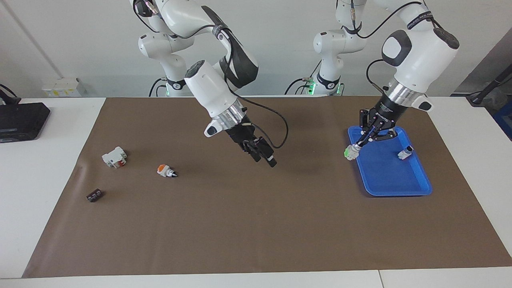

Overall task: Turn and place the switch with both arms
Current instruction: 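Open the right gripper and pull the switch away with the left gripper, then lower the switch into the blue tray while the right gripper retracts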

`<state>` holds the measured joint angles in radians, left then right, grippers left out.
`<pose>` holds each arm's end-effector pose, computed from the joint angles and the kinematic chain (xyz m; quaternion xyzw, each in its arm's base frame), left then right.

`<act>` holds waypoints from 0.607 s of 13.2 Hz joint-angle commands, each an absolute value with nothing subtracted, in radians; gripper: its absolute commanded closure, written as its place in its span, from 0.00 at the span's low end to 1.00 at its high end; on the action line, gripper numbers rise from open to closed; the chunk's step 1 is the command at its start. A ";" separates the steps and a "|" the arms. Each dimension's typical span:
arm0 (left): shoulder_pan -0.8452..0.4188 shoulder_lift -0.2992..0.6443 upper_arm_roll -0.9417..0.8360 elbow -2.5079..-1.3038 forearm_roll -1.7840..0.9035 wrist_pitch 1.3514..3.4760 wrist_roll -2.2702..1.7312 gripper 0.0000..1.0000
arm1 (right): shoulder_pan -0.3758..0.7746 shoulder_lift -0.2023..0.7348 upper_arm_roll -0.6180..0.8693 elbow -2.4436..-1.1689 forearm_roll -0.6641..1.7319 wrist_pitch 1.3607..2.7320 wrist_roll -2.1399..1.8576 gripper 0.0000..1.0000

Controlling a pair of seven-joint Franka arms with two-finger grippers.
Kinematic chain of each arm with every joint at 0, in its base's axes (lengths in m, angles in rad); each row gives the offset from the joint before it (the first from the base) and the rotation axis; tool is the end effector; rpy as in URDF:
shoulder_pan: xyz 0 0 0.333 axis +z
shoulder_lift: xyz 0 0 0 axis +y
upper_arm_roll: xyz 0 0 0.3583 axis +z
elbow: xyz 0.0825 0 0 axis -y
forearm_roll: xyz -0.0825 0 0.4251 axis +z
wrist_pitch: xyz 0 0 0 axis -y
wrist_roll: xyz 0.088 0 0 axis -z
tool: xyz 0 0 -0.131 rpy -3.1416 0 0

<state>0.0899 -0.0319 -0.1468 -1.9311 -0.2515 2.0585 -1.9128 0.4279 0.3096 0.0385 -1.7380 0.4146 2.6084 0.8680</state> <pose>0.6064 -0.0539 0.5213 0.5533 0.8215 -0.0504 0.1281 0.6703 0.3301 0.4626 -0.8918 0.3283 -0.1164 0.2889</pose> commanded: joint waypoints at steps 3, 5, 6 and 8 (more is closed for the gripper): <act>0.248 -0.069 -0.152 -2.065 -0.158 2.172 -1.509 1.00 | 0.270 0.212 0.052 -1.761 0.035 2.366 0.637 0.01; 0.308 -0.058 -0.153 -2.110 -0.153 2.253 -1.314 1.00 | 0.201 0.146 0.051 -1.753 0.034 2.223 0.478 0.01; 0.320 -0.049 -0.152 -2.137 -0.155 2.294 -1.216 1.00 | 0.163 0.114 0.051 -1.743 0.034 2.142 0.409 0.01; 0.337 -0.026 -0.152 -2.169 -0.150 2.362 -1.062 1.00 | 0.098 0.062 0.049 -1.703 0.032 2.001 0.307 0.01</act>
<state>0.3222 -0.0317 -0.1403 -2.1246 -0.1694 2.2914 -1.1753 0.1510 0.1150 0.0367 -1.7169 0.0514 2.0978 0.3881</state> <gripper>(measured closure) 0.894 0.004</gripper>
